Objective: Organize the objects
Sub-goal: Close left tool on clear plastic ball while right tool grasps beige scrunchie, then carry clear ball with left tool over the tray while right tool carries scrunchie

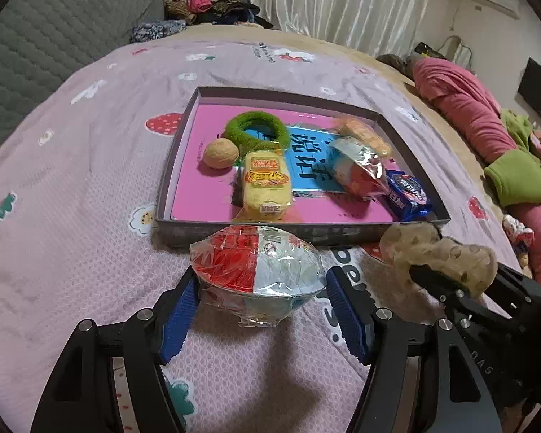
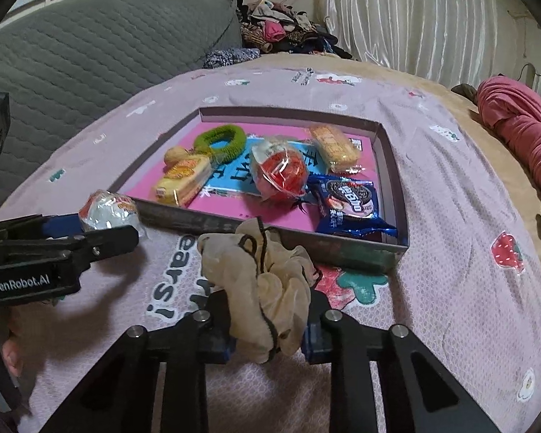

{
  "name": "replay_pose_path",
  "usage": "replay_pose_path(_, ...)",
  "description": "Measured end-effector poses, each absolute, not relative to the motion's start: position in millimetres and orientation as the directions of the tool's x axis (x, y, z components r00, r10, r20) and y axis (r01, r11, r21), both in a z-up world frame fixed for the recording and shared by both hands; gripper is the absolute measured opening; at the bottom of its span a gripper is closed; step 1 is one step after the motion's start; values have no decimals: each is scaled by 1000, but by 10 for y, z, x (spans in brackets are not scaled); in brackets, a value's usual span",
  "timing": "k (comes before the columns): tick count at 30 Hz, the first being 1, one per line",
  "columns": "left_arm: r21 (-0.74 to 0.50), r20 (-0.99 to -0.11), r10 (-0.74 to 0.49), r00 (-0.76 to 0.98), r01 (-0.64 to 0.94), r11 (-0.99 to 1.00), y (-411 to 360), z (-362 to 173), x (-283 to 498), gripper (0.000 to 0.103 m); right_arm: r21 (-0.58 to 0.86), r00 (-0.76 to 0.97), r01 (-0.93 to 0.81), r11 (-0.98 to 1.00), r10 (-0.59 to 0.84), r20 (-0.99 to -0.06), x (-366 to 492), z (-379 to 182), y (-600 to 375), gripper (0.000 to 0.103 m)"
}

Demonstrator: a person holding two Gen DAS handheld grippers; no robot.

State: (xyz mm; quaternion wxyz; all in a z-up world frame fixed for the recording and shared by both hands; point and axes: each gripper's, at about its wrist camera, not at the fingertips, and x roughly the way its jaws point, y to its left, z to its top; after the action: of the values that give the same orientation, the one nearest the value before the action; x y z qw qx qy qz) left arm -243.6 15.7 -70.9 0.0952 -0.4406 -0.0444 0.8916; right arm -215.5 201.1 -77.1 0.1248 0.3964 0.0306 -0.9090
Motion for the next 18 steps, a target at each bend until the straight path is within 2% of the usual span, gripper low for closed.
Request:
replay_pose_path(10, -165, -742, 221, -633, -147, -975, 164, -331, -2261, 72, 113, -697, 242, -964, -254, -670, -1938, -357, 2127, 22)
replay_pose_path(18, -144, -702, 221, -677, -169, -975, 177, 127, -2047, 72, 93, -742, 253, -963, -255, -621, -1777, 105, 2083, 22)
